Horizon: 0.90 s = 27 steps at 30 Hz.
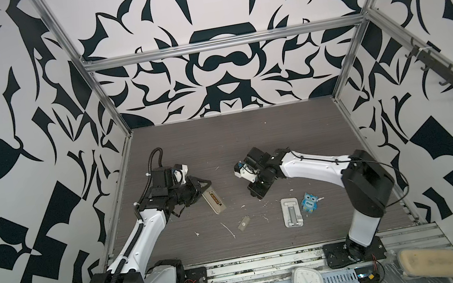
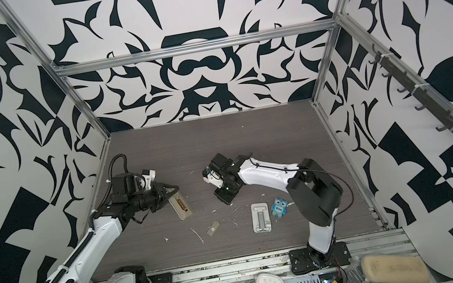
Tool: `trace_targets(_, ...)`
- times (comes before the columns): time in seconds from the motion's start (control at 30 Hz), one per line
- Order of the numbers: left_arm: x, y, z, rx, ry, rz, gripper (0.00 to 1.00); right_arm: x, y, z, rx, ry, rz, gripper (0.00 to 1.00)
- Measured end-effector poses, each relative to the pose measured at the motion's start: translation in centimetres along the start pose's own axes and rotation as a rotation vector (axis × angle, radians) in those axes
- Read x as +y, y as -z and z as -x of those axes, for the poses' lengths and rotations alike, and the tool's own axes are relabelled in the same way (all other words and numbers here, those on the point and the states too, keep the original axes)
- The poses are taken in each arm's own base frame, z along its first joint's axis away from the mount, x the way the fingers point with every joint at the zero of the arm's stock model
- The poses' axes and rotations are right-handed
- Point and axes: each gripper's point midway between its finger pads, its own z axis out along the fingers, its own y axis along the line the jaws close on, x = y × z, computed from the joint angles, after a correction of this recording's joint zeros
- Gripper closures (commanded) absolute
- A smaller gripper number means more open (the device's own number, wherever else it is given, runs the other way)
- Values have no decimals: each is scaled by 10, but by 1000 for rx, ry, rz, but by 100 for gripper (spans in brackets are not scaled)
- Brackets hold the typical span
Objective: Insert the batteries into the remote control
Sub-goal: 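Grasp one AAA battery with the right gripper and lift it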
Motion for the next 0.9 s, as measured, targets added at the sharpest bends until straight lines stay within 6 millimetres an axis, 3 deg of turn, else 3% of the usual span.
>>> trace_targets(0.2, -17, -4, 14, -79, -36, -35, 100, 29, 87, 40, -245, 31, 129, 100)
trace_targets(0.37, -39, -19, 16, -95, -75, -50, 100, 43, 139, 66, -418, 68, 221, 100)
trace_targets(0.53, -73, -30, 24, -132, -114, -134, 100, 57, 171, 87, -560, 87, 271, 100)
trace_targets(0.7, -107, -27, 34, -168, -140, -240, 100, 68, 201, 101, -684, 114, 298, 100)
trace_targets(0.9, -149, -17, 33, -166, -200, -354, 100, 71, 206, 109, -722, 136, 315, 100)
